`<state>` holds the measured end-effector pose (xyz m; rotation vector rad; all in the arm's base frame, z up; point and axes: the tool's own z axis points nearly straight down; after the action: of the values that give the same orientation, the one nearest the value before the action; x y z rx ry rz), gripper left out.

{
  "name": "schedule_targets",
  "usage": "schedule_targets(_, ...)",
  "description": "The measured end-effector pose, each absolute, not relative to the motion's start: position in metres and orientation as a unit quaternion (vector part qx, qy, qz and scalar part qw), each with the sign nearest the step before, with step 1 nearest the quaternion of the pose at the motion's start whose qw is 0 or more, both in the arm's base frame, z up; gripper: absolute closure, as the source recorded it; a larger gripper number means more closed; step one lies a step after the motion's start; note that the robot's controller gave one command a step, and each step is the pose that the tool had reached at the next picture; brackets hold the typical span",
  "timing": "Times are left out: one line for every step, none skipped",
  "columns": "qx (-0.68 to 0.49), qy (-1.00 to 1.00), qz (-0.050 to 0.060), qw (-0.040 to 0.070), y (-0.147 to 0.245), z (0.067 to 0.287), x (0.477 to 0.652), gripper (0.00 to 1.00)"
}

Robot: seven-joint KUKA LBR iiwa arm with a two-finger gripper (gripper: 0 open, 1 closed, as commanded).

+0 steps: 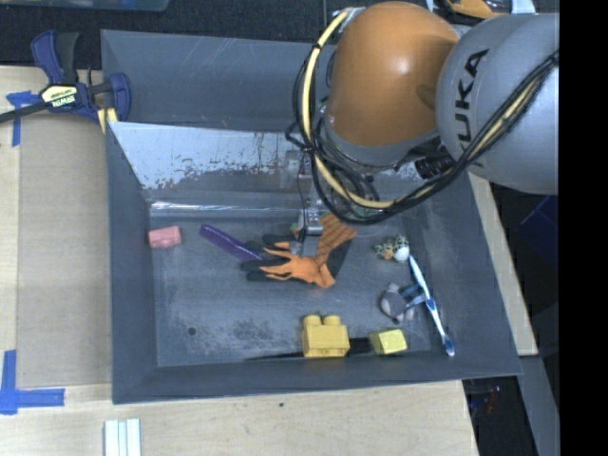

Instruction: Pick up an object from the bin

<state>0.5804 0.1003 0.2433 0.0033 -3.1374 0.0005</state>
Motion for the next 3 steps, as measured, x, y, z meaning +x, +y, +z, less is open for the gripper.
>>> schedule_targets(0.0,-1.0,0.0,-0.002,0.1,0.248,0.582,0.0)
schedule_targets(0.026,-1.0,0.0,-0.004,0.068,0.173,0.585,0.0)
schedule_targets(0.055,-0.998,-0.001,-0.01,0.032,0.076,0.581,0.0)
